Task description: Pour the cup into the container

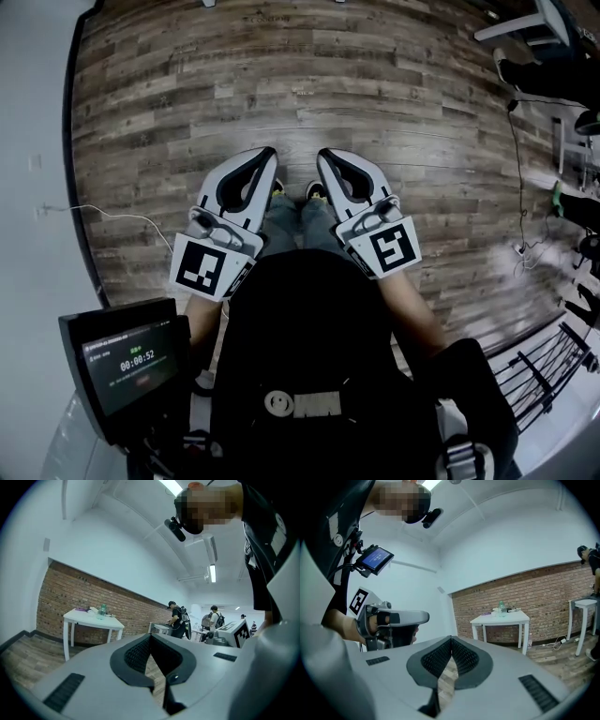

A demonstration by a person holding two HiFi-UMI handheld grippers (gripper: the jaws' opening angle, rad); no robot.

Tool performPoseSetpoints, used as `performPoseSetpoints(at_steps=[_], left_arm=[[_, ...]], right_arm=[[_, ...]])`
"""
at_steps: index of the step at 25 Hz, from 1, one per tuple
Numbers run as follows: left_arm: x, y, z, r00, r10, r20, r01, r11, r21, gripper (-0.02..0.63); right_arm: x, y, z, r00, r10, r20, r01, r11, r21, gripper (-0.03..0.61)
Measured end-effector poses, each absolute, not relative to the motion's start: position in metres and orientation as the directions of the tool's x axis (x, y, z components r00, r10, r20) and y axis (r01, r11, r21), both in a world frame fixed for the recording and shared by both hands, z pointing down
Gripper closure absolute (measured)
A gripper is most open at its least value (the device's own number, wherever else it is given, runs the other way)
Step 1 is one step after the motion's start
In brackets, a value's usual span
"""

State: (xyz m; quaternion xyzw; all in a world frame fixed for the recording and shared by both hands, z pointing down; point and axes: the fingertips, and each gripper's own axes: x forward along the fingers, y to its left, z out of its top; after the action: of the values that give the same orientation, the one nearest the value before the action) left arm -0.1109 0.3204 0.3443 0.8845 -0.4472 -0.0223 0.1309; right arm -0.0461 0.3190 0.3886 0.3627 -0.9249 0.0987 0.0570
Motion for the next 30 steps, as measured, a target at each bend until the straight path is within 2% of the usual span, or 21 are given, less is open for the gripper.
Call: performPoseSetpoints(at_steps=[3, 8, 16, 18, 23, 30], left_arm=[[-0.096, 0.338, 0.35, 0.617, -0.781, 0.096, -0.774, -0.579, 0.257, 0.609], [-0.03, 0.401, 0.349, 0.622, -0.778, 0.084, -0.774, -0.594, 0.22, 0.609], [0.045, 0.475, 0.345, 0.631, -0.772, 0.076, -0.769, -0.61, 0.191, 0.609], [0.058, 0.494, 0.345, 0.63, -0.773, 0.078, -0.771, -0.609, 0.188, 0.609], [0.075, 0.532, 0.342, 0.622, -0.777, 0.098, -0.779, -0.602, 0.175, 0.609], [0.066, 0.562, 0.342, 0.598, -0.795, 0.103, -0.798, -0.577, 0.177, 0.609]], right_arm=[[-0.041, 0.332, 0.388, -0.735, -0.656, 0.17, -0.678, 0.718, -0.156, 0.571], [0.017, 0.395, 0.385, -0.742, -0.659, 0.124, -0.67, 0.729, -0.139, 0.571], [0.089, 0.473, 0.385, -0.731, -0.668, 0.135, -0.682, 0.713, -0.164, 0.571], [0.104, 0.49, 0.381, -0.73, -0.675, 0.106, -0.682, 0.713, -0.161, 0.571], [0.13, 0.525, 0.385, -0.719, -0.681, 0.142, -0.695, 0.696, -0.183, 0.571], [0.119, 0.547, 0.38, -0.749, -0.655, 0.1, -0.661, 0.729, -0.18, 0.571]])
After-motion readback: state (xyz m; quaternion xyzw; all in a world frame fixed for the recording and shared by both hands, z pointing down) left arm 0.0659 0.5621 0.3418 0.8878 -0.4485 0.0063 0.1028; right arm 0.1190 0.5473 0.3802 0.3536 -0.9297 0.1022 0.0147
